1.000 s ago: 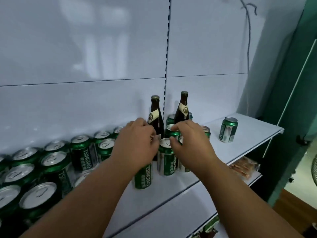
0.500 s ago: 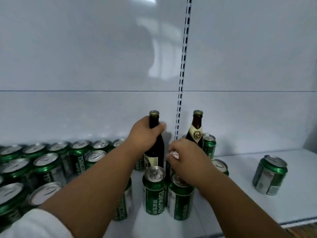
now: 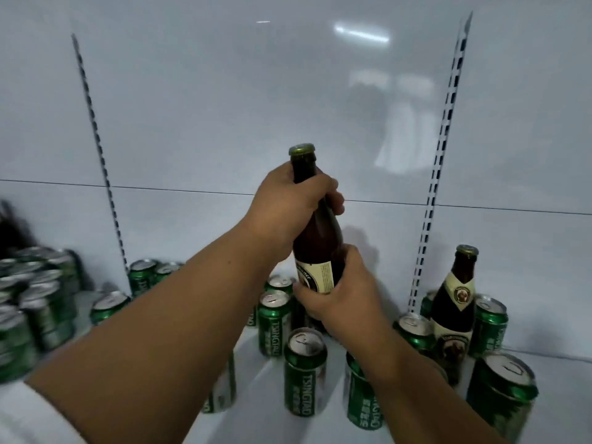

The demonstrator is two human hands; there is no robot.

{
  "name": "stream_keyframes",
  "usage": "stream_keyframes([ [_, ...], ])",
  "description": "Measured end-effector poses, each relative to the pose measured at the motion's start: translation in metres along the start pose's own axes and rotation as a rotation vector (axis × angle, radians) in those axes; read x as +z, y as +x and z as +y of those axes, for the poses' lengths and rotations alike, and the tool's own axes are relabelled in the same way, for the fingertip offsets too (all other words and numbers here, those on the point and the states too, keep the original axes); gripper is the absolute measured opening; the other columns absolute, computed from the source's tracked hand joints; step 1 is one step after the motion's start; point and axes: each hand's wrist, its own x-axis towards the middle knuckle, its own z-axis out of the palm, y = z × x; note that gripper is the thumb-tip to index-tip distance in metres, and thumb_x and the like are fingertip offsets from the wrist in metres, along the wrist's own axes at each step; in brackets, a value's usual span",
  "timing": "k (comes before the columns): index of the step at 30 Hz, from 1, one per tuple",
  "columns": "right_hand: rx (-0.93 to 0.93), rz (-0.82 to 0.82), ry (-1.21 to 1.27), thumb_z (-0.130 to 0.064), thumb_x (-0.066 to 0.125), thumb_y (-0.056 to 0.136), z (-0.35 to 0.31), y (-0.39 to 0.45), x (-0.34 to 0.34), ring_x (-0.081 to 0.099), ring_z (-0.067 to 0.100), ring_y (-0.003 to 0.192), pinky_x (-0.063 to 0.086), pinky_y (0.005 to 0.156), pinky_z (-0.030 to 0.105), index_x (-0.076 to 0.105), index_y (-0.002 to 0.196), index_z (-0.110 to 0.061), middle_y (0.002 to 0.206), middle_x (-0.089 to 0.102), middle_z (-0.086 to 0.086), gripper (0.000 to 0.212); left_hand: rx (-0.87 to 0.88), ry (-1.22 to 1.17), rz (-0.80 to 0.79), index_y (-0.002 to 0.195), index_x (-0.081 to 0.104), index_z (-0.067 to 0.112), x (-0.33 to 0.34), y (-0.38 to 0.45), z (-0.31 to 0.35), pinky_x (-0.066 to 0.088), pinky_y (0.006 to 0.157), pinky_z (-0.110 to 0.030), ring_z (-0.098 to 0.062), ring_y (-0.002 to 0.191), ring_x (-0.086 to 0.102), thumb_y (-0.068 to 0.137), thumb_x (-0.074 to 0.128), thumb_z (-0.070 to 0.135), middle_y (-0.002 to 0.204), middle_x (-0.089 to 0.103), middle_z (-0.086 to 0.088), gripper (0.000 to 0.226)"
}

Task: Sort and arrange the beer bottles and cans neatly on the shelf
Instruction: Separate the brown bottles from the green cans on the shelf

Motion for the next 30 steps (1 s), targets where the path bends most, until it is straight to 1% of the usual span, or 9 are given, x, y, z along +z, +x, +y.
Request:
stream_keyframes([
  [3,-0.034,-0.099,0.028,-0.035,0.085,0.068,-0.032,-0.013,0.053,0.065,-0.004,0.076,0.055,0.061,0.016,0.041,0.105,-0.039,0.09,0.065,-0.017,0.058,0.026,0.053,0.107,0.079,0.058,0.016,-0.058,-0.015,0.009,0.056,0.081,-0.048,-0.027,0.071,0.07,0.089,0.066,0.015,0.066,0.068,-0.007,0.012],
  [6,-0.064,-0.182,0.08,-0.036,0.085,0.068,-0.067,-0.026,0.113,0.066,0.0,0.077,0.059,0.065,0.023,0.042,0.107,-0.038,0.092,0.065,-0.015,0.058,0.038,0.104,0.221,0.078,0.057,0.016,-0.127,-0.034,0.019,0.056,0.077,-0.046,-0.027,0.068,0.069,0.089,0.064,0.013,0.064,0.067,-0.007,0.013],
  [11,-0.078,-0.371,0.25,-0.034,0.085,0.068,-0.134,-0.061,0.24,0.066,0.003,0.084,0.059,0.073,0.031,0.043,0.109,-0.039,0.096,0.066,-0.015,0.059,0.053,0.255,0.378,0.079,0.057,0.016,-0.263,-0.08,0.042,0.057,0.082,-0.049,-0.031,0.071,0.07,0.087,0.063,0.014,0.064,0.069,-0.006,0.01],
  [15,-0.08,-0.553,0.422,-0.021,0.086,0.072,-0.178,-0.084,0.331,0.065,0.004,0.089,0.058,0.081,0.036,0.047,0.119,-0.031,0.101,0.067,-0.013,0.061,-0.01,0.319,0.465,0.086,0.059,0.013,-0.358,-0.111,0.054,0.058,0.078,-0.046,-0.032,0.073,0.07,0.087,0.065,0.016,0.068,0.07,-0.009,0.006],
  [17,-0.076,-0.664,0.482,-0.016,0.086,0.072,-0.2,-0.097,0.378,0.066,0.005,0.092,0.058,0.085,0.039,0.047,0.121,-0.03,0.104,0.068,-0.012,0.064,-0.064,0.346,0.515,0.09,0.061,0.009,-0.406,-0.129,0.058,0.057,0.072,-0.04,-0.026,0.067,0.068,0.087,0.066,0.017,0.069,0.07,-0.011,0.01],
  [21,-0.09,-0.819,0.497,-0.016,0.087,0.072,-0.234,-0.107,0.457,0.067,-0.001,0.083,0.055,0.069,0.02,0.046,0.121,-0.032,0.099,0.067,-0.015,0.066,-0.081,0.365,0.624,0.089,0.062,0.009,-0.493,-0.152,0.06,0.057,0.071,-0.037,-0.022,0.068,0.068,0.09,0.066,0.017,0.07,0.07,-0.011,0.009],
  [24,-0.1,-0.878,0.495,-0.019,0.088,0.071,-0.245,-0.101,0.511,0.066,0.008,0.097,0.056,0.084,0.036,0.046,0.124,-0.032,0.106,0.068,-0.011,0.069,-0.05,0.441,0.743,0.077,0.064,0.016,-0.543,-0.154,0.049,0.057,0.074,-0.039,-0.025,0.071,0.07,0.09,0.066,0.023,0.068,0.071,-0.007,0.016],
  [26,-0.107,-0.918,0.502,-0.019,0.087,0.071,-0.25,-0.095,0.548,0.066,0.011,0.1,0.056,0.088,0.041,0.048,0.116,-0.037,0.108,0.068,-0.01,0.063,-0.05,0.478,0.791,0.074,0.064,0.018,-0.575,-0.149,0.04,0.058,0.077,-0.042,-0.027,0.074,0.071,0.09,0.066,0.027,0.069,0.072,-0.007,0.019],
  [30,-0.107,-0.955,0.575,-0.011,0.084,0.075,-0.262,-0.077,0.619,0.066,0.005,0.091,0.056,0.067,0.022,0.046,0.108,-0.039,0.103,0.067,-0.01,0.058,-0.051,0.523,0.843,0.083,0.065,0.013,-0.639,-0.129,0.027,0.059,0.08,-0.047,-0.03,0.076,0.071,0.089,0.066,0.027,0.071,0.072,-0.008,0.015],
])
